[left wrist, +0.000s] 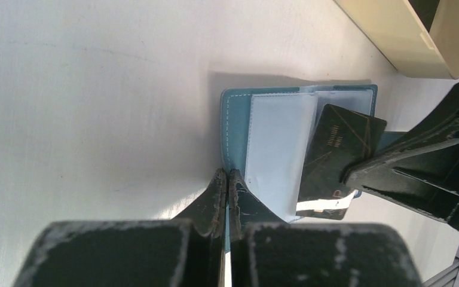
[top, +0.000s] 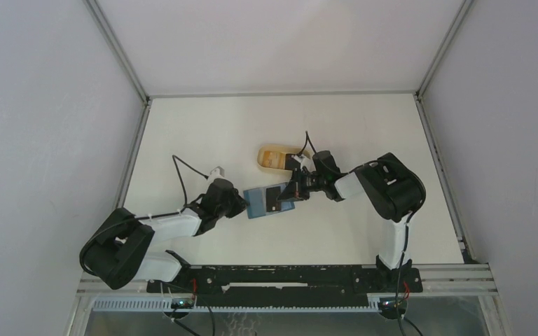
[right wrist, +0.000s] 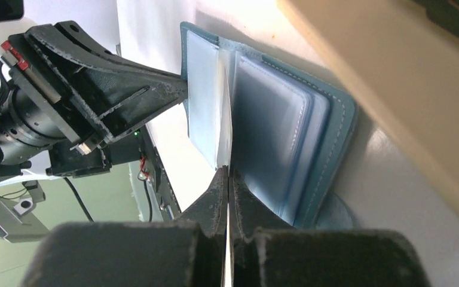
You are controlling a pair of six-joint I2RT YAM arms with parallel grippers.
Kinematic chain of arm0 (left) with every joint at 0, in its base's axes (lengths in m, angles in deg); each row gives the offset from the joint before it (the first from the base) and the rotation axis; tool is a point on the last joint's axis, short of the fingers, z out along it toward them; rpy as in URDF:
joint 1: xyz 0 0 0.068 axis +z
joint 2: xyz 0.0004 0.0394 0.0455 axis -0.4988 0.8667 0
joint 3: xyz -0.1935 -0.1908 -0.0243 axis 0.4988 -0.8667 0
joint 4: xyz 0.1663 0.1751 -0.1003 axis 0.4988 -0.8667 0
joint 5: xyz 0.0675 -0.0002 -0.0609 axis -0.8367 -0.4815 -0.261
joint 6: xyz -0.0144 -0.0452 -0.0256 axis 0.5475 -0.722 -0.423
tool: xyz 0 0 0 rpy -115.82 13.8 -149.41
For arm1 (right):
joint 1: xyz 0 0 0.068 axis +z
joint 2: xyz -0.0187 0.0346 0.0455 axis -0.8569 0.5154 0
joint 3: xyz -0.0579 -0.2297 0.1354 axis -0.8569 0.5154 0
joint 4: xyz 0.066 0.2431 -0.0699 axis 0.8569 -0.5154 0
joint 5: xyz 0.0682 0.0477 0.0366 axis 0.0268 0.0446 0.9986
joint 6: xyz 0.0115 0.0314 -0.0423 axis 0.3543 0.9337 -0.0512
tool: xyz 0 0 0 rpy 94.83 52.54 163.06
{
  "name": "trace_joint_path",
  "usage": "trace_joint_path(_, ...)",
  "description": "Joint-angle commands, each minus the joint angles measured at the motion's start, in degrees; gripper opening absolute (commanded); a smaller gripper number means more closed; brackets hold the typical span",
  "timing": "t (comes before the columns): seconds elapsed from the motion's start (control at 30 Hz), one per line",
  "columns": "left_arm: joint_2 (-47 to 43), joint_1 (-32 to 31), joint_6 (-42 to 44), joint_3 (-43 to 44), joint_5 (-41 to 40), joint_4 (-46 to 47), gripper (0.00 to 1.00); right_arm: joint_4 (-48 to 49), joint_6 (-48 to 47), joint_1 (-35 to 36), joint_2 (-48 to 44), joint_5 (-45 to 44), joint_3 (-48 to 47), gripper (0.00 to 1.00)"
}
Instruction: Take the credit cards out of the card holder
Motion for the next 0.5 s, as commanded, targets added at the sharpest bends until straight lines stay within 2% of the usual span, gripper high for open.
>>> trace_joint_path(0.0,2.8,0.0,2.7,-1.9,0.2,-8.1,0.0,-3.7,-4.8,-2.3,-5.2,-1.0,1.1,0.0)
trace_joint_path(0.3,2.1,0.0,5.8,-0.9,1.1,-8.1,0.0,-15.5,-9.1,-8.9,-17.1,-1.8,1.2,0.0)
trace_joint_path(0.47,1.6,0.0,7.6,-0.4,2.1,-7.6,0.0,-23.2,-11.2,-12.0,-21.1,-3.7,-3.9,0.0)
